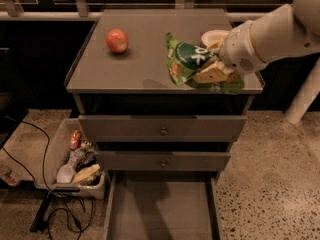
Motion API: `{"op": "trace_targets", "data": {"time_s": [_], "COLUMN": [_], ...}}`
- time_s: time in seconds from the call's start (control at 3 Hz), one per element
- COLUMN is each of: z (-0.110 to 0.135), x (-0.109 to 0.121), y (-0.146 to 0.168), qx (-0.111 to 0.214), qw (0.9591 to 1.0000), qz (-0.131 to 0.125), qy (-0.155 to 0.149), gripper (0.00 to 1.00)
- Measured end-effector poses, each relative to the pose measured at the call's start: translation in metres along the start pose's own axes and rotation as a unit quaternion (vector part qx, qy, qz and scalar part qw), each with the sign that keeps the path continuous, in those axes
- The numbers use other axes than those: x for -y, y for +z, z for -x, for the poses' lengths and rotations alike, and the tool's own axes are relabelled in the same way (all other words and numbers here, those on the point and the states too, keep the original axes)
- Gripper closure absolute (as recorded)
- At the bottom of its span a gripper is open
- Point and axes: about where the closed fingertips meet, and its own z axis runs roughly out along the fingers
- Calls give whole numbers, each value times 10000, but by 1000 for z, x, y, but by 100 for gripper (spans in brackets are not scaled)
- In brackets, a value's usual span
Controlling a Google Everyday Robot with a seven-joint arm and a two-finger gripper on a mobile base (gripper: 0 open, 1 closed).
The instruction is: Place green rice chip bag into bottom drawer
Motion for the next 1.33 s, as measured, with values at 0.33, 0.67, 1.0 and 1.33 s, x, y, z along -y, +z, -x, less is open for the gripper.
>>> {"op": "trace_targets", "data": {"time_s": [0.33,0.67,1.0,1.33], "z": [-30,-63,-85,-94], "x": [-43,-81,-131,-147], "y": [7,41,60,66], "qx": [-27,-132,-143,-225], "qw": [9989,9941,9884,9861], "qz": [271,649,934,1064], "qy": [392,857,1186,1253], "gripper": [100,100,100,100]}}
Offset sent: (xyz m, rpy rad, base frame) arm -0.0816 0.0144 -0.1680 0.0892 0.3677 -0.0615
